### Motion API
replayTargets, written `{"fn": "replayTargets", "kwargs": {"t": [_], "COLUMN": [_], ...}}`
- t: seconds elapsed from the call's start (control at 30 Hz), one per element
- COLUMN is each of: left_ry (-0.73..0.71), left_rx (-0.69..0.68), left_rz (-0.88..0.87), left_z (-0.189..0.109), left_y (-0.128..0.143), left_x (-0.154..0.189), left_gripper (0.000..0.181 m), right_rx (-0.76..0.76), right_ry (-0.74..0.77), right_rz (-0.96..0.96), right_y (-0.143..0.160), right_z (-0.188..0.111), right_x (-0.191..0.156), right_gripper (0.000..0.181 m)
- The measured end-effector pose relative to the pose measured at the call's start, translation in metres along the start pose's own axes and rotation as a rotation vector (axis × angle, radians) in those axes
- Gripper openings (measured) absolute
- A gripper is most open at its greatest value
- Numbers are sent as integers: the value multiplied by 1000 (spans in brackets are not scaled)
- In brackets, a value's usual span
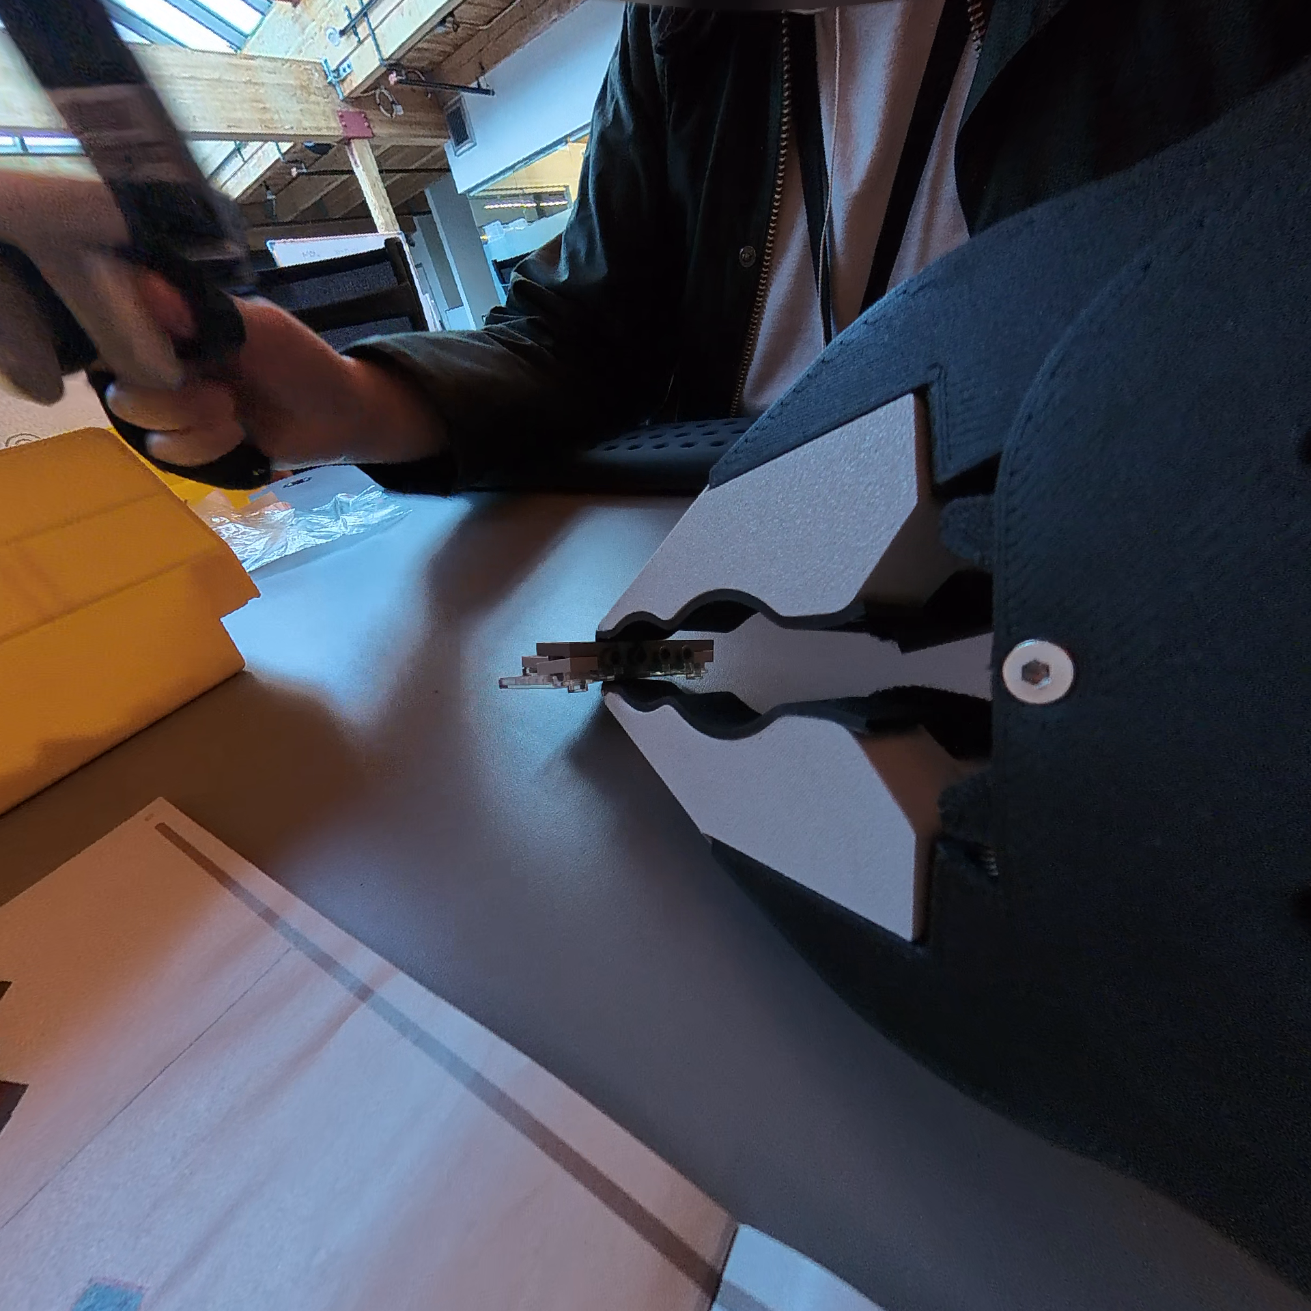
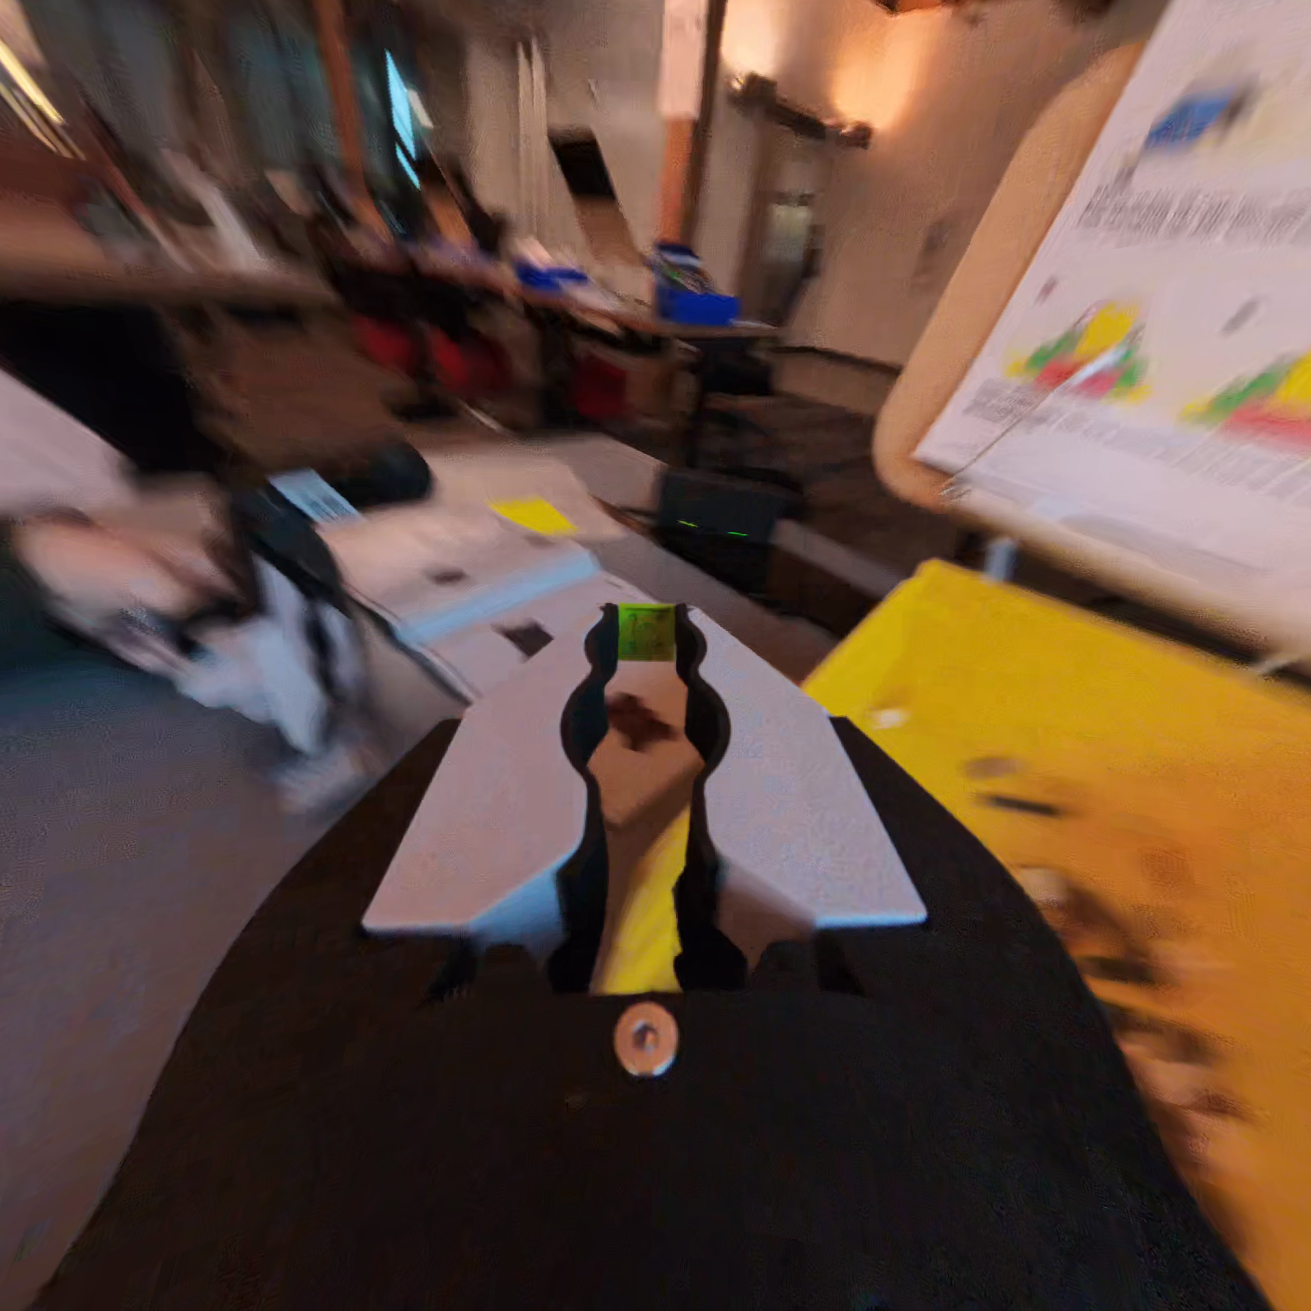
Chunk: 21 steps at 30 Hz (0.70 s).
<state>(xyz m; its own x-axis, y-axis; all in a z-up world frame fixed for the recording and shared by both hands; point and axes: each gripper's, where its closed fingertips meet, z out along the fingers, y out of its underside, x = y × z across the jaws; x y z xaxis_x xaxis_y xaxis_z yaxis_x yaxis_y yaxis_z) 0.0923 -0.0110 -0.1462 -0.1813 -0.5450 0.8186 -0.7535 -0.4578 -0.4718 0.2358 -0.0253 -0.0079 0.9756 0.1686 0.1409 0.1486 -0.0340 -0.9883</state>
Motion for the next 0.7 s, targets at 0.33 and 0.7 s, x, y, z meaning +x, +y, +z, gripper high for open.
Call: {"fn": "replayTargets", "kwargs": {"t": [0.33,0.7], "left_ry": [5,8], "left_rx": [0,0], "left_rz": [-4,-7], "left_z": [0,0], "left_y": [0,0], "left_x": [0,0], "left_gripper": [8,8], "right_rx": [-179,-159], "right_ry": [78,80], "right_rz": [-512,-477], "right_y": [24,20], "right_z": [14,10], "right_x": [-30,-26], "right_gripper": [14,14]}}
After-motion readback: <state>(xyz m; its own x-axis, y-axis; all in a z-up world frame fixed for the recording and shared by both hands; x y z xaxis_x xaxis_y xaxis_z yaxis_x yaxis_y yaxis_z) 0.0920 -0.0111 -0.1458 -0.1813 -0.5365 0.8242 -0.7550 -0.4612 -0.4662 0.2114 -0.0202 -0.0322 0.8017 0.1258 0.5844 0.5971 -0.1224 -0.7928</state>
